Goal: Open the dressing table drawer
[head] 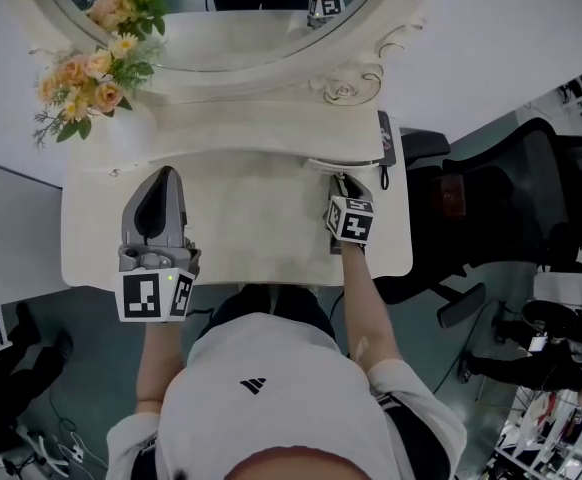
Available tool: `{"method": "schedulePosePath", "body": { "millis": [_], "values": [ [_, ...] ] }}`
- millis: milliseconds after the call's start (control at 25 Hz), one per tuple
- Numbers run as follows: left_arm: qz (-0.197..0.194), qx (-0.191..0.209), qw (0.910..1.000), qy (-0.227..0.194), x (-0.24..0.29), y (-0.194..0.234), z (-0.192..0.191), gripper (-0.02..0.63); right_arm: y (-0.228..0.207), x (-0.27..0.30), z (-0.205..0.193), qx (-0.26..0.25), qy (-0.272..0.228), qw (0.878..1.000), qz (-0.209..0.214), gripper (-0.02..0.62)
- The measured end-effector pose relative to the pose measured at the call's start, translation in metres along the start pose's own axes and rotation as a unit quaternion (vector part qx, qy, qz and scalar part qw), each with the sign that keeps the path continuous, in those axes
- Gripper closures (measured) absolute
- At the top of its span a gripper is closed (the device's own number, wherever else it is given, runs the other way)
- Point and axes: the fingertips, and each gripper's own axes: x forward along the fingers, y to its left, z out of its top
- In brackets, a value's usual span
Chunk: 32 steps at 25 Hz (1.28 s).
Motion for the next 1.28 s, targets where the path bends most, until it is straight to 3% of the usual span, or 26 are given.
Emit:
{"method": "schedulePosePath", "body": {
  "millis": [1280],
  "values": [
    [0.001,0.007,1.0,-0.007,-0.014,-0.002,0.007,0.598,0.003,-0.013,-0.009,-0.005,-0.001,1.0,0.006,0.503]
  ]
}}
